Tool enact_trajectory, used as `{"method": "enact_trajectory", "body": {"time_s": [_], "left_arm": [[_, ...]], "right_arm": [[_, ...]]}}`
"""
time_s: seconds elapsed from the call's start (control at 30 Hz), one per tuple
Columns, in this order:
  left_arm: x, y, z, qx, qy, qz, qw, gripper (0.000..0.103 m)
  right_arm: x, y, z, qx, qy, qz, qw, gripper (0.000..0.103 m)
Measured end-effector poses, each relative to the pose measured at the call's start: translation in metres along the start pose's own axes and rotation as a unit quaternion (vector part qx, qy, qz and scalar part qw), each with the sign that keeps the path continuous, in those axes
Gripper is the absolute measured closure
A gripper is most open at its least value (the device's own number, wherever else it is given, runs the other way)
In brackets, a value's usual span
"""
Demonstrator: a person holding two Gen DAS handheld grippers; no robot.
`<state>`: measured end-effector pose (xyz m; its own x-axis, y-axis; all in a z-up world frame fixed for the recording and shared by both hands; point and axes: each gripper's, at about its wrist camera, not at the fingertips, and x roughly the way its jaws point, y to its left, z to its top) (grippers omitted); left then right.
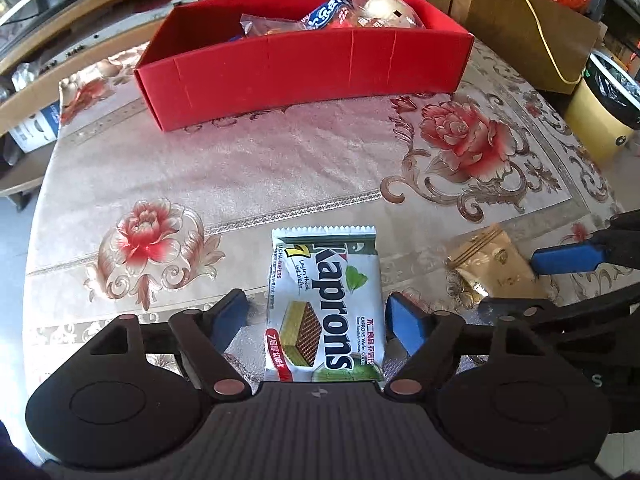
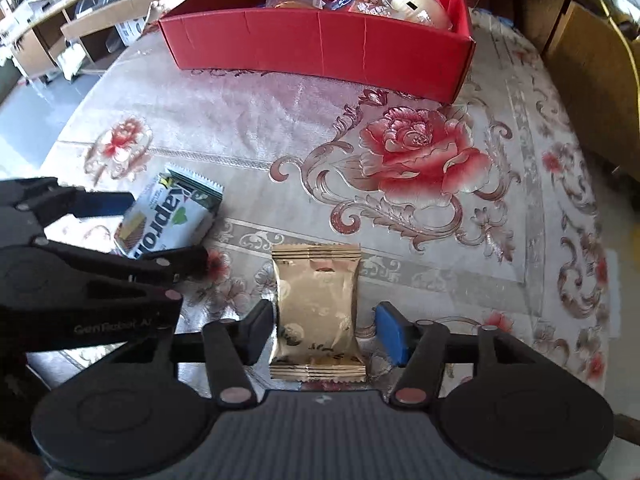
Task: Organize snacks
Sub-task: 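Lift both held packets and carry them over the red box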
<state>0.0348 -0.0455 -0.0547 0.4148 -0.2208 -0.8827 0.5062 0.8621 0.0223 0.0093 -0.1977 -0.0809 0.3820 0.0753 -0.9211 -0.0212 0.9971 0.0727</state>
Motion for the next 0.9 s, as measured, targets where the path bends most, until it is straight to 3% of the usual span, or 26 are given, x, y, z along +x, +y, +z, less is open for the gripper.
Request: {"method": "enact_trajectory", "body": {"time_s": [0.07,0.57,0.9], "left_arm": [[-0.004,0.0,-0.001,0.001,-0.005,0.002,1.0,0.038],[-0.026,-0.004,-0.002,-0.021,-0.015,-0.011,0.9996,0.039],[-0.049,-0.005,0.009,-0.038,-0.056,-0.012,0.9976,0.039]], "right_arm": [[-0.002,0.002,-0.002,-0.009,-0.004,-0.008,1.0,0.06],[-0.024,-0.007,-0.007,0.021,-0.027,0.013,0.999,0.063],[-0.054,-0.009,-0.003,0.038,-0.082,0.015,0.996,0.063]]}}
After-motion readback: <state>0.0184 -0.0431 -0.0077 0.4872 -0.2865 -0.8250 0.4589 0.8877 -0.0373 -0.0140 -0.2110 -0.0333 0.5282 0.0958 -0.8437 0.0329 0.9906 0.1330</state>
